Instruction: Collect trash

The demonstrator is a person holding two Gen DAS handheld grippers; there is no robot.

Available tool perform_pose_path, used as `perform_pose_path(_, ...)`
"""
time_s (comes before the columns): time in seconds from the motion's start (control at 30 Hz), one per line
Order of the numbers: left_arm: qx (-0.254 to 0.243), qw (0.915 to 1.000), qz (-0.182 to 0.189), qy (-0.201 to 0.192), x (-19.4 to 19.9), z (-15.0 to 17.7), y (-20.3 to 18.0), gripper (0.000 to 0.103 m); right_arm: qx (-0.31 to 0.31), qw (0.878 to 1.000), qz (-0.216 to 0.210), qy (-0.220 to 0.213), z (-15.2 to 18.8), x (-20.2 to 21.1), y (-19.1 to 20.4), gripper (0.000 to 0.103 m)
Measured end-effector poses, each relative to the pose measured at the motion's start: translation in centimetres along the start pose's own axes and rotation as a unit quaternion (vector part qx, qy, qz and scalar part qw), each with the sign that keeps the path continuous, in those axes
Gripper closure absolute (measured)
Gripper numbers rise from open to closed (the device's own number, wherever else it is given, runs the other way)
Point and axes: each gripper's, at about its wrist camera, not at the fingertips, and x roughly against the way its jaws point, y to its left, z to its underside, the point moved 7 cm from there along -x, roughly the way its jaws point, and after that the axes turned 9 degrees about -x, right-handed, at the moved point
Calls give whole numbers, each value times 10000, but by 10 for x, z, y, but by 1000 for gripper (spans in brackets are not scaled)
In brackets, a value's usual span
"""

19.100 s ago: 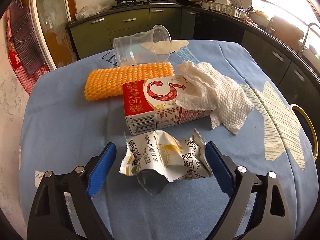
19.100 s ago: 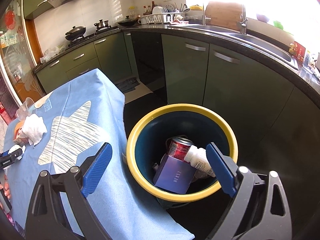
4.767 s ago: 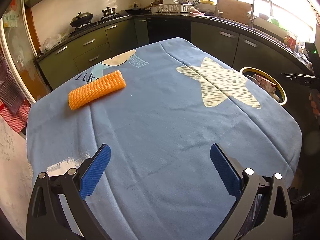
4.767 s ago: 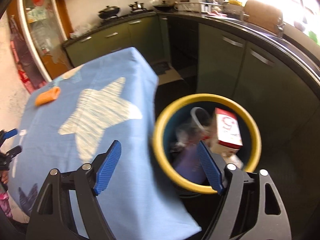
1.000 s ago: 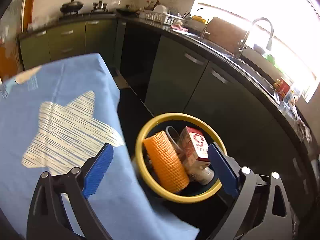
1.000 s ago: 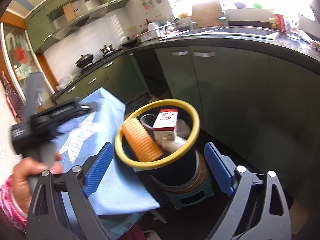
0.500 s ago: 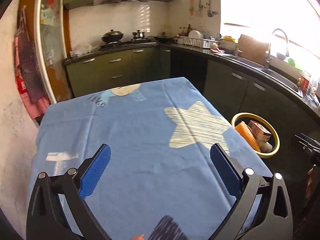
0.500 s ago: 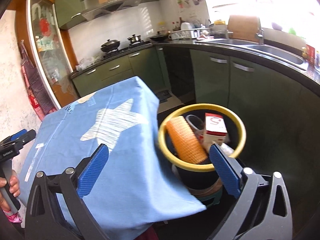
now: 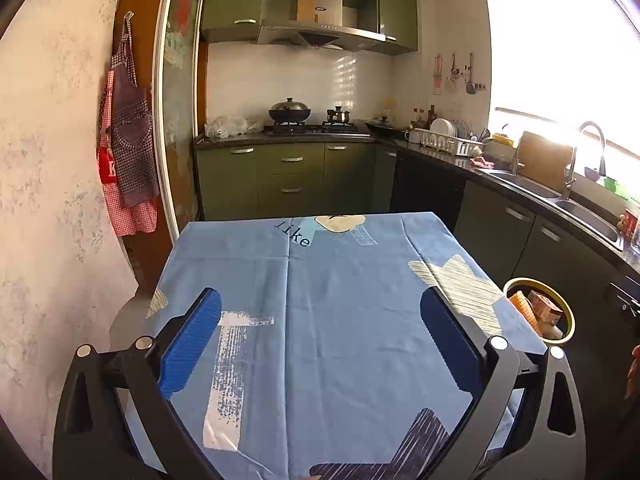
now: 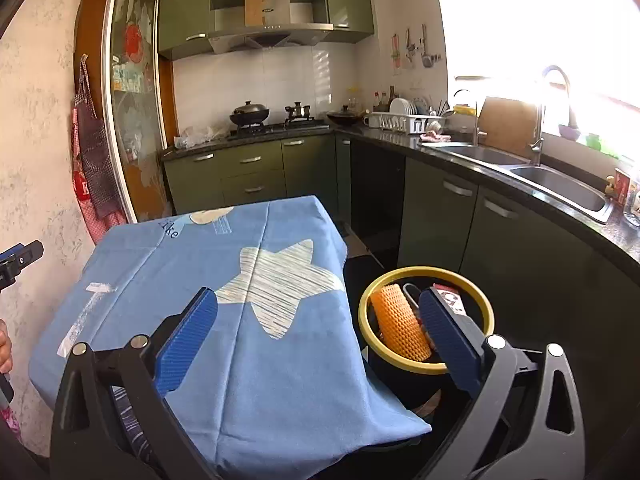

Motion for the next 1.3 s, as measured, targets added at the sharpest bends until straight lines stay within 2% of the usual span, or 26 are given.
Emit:
perform_pose_path(0.1, 49, 9999, 124, -70, 12, -3, -2, 5, 19, 10000, 56, -59, -3, 7, 1, 7)
perform_pose_path(0.4, 4, 9999, -55, -125, 33, 5, -7, 5, -13, 9998, 137, -144, -1, 11, -4, 7)
perform_pose_path(1.3, -108, 9999, 29, -99, 28, -3, -21, 5, -180, 9995, 256, -41, 4, -1, -16, 7)
